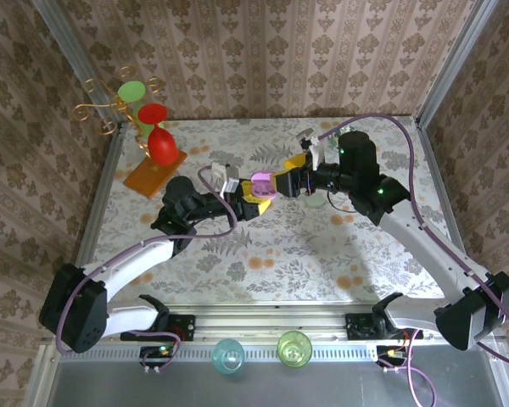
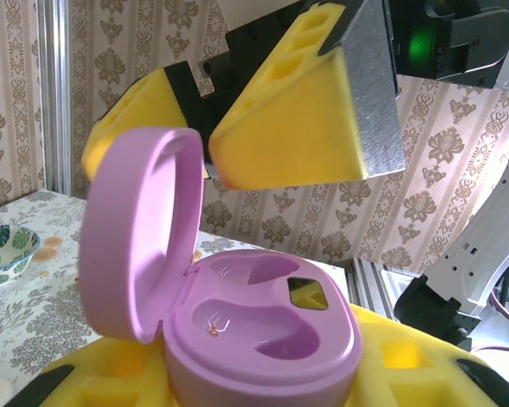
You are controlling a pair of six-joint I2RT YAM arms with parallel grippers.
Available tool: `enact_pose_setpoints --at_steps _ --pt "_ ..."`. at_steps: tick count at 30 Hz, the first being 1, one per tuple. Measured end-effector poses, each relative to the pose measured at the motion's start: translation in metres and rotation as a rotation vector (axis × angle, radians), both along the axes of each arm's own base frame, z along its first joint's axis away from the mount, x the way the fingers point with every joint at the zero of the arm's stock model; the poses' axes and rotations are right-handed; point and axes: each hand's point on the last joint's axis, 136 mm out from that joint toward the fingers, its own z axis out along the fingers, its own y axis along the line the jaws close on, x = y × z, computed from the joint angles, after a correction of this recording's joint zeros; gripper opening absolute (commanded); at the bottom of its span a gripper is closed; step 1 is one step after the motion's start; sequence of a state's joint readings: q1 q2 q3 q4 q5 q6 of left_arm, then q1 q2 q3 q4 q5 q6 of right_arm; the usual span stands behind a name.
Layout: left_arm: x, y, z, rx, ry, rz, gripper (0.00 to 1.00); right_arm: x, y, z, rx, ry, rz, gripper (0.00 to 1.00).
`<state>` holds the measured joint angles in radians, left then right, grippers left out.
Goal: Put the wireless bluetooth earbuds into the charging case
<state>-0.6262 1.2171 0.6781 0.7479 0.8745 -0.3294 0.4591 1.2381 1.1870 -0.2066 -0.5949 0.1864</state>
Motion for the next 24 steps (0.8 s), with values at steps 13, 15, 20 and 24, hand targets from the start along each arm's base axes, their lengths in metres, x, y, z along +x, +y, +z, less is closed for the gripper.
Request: enact_pose_setpoints --at_steps 13,15,20,24 --pt "0.028 0.033 -0.001 -0.027 -0.005 0.128 0.25 -0.026 -0.017 0.055 0.182 -0.096 0.011 0.76" --pt "0.031 0.041 0.005 -0.04 -0.018 0.151 0.25 -0.014 -0.025 0.051 0.192 -0.066 -0.055 0.76" --pt "0.027 0.052 0.019 -0.066 -0.053 0.171 0.25 0.027 -0.03 0.009 0.155 0.074 -0.193 0.75" --pt "0.026 0.061 0.026 -0.077 -0.074 0.196 0.25 0.055 -0.019 -0.059 0.061 0.246 -0.243 0.75"
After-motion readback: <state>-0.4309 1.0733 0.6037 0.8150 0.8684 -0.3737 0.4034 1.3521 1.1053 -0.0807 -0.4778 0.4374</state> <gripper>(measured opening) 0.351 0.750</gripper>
